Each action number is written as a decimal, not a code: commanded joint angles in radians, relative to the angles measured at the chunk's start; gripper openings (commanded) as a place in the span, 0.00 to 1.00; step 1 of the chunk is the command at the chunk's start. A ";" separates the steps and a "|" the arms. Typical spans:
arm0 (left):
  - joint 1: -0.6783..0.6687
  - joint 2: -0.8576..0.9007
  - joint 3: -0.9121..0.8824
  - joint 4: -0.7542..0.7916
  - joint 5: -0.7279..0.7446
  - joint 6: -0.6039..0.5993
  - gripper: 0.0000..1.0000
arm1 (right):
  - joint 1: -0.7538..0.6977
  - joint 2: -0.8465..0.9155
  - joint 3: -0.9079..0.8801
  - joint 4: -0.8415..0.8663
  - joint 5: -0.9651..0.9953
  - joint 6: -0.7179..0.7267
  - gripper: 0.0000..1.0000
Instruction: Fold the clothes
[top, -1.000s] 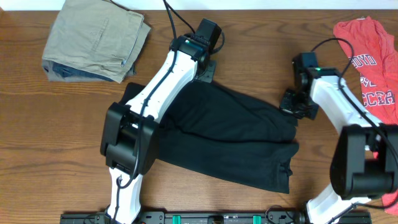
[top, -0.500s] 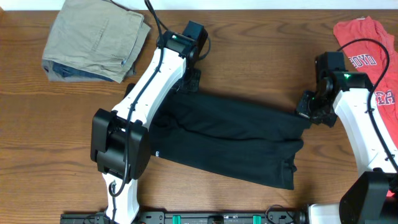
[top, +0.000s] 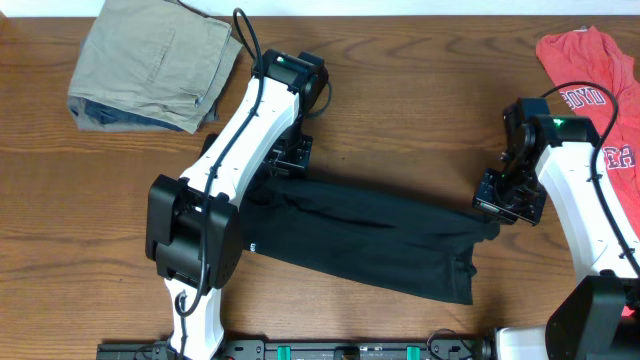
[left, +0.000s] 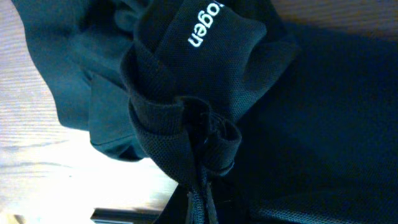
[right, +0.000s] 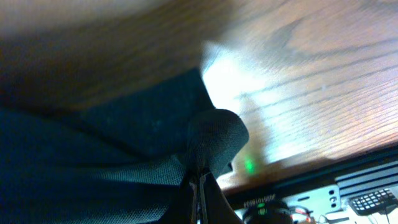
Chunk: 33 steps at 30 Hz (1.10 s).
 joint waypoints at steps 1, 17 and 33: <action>0.005 -0.012 -0.003 -0.026 -0.012 -0.010 0.06 | -0.001 -0.017 0.014 -0.024 -0.060 -0.066 0.01; 0.005 -0.012 -0.099 -0.133 -0.012 -0.011 0.06 | 0.168 -0.017 0.011 -0.084 -0.063 -0.091 0.01; 0.005 -0.012 -0.360 -0.006 -0.013 -0.013 0.39 | 0.347 -0.017 -0.132 -0.005 -0.063 -0.027 0.56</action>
